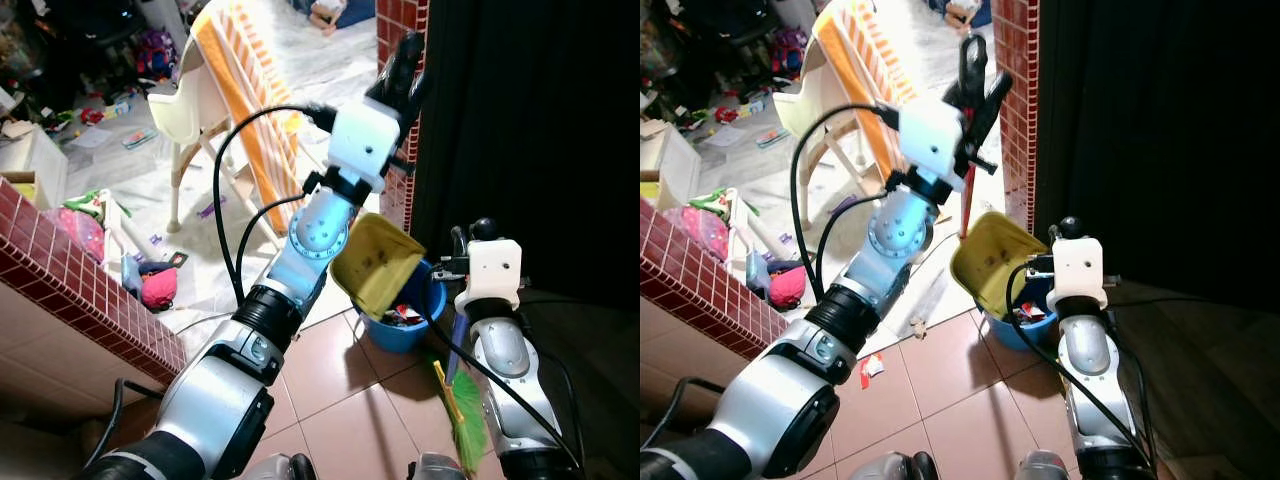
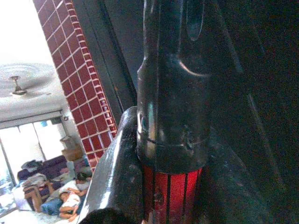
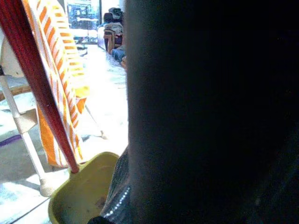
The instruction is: Sweep floor
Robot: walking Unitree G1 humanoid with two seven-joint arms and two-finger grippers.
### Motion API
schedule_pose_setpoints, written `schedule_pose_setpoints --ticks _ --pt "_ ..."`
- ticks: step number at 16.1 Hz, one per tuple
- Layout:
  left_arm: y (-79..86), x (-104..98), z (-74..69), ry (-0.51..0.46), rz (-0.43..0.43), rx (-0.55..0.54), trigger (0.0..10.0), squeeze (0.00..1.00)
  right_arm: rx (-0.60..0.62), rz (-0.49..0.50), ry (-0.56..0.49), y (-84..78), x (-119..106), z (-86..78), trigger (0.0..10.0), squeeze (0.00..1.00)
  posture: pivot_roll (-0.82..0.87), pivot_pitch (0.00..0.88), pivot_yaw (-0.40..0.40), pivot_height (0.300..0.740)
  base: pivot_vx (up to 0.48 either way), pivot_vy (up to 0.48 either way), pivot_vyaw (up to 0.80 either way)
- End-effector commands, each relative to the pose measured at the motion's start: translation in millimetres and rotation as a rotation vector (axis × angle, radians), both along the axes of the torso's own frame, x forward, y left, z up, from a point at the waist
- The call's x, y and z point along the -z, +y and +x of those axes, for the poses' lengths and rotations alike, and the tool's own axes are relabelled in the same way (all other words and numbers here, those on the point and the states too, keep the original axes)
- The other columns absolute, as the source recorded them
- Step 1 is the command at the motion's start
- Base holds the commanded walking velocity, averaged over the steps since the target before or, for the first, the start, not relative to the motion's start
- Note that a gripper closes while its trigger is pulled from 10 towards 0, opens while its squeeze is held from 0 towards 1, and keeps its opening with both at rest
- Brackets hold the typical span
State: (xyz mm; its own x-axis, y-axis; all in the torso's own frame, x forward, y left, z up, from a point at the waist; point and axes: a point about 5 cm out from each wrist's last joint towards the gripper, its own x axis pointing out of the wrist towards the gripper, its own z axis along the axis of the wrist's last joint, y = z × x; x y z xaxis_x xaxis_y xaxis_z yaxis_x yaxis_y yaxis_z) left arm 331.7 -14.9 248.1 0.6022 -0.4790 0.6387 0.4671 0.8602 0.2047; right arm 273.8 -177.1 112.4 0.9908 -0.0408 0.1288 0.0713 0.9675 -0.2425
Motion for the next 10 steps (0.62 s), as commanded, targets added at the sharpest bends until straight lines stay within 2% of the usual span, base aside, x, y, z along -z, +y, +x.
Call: schedule_pose_setpoints --ticks 1,2,3,4,5,6,7,8,9,10 --pt "-30.2 -33 -25.3 -0.076 -0.119 0.17 10.0 0.0 -0.029 -0.006 0.016 6.4 2 3.0 10.0 0.0 -0.3 0.0 0.177 0.74 0.0 0.0 0.0" --pt "-35.0 -27 -19.1 0.068 -0.15 0.244 10.0 0.0 -0.038 -0.016 0.01 7.4 1 4.0 10.0 0.0 -0.3 0.0 0.175 0.74 0.0 0.0 0.0" --pt "-42.1 -20 -21.3 0.098 -0.099 0.305 10.0 0.0 -0.036 -0.016 0.009 6.9 1 5.0 10.0 0.0 -0.29 0.0 0.171 0.74 0.0 0.0 0.0" --pt "-50.0 -14 -42.6 -0.081 0.053 0.381 10.0 0.0 -0.036 -0.014 0.008 8.0 0 6.1 10.0 0.0 -0.3 0.0 0.172 0.74 0.0 0.0 0.0" --pt "-45.6 -15 -37.3 -0.009 -0.012 0.361 10.0 0.0 -0.037 -0.015 0.007 8.8 0 6.4 10.0 0.0 -0.3 0.0 0.173 0.74 0.0 0.0 0.0" --pt "-26.8 -25 -17.7 0.053 -0.124 0.234 10.0 0.0 -0.036 -0.016 0.006 8.4 0 5.6 10.0 0.0 -0.3 0.0 0.172 0.74 0.0 0.0 0.0" --pt "-27.2 -24 -15.7 0.083 -0.119 0.255 10.0 0.0 -0.035 -0.016 0.007 7.9 0 5.3 10.0 0.0 -0.3 0.0 0.17 0.74 0.0 0.0 0.0" --pt "-35.4 -18 -22.8 0.079 -0.036 0.343 10.0 0.0 -0.037 -0.017 0.009 8.6 1 5.3 10.0 0.0 -0.29 0.0 0.169 0.74 0.0 0.0 0.0" --pt "-34.6 -18 -25.8 0.017 0.002 0.321 10.0 0.0 -0.04 -0.018 0.007 9.8 1 5.8 10.0 0.0 -0.3 0.0 0.169 0.74 0.0 0.0 0.0" --pt "-28.1 -21 -21.6 0.023 -0.038 0.268 10.0 0.0 -0.043 -0.019 0.002 10.5 0 7.3 10.0 0.0 -0.3 0.0 0.169 0.74 0.0 0.0 0.0"
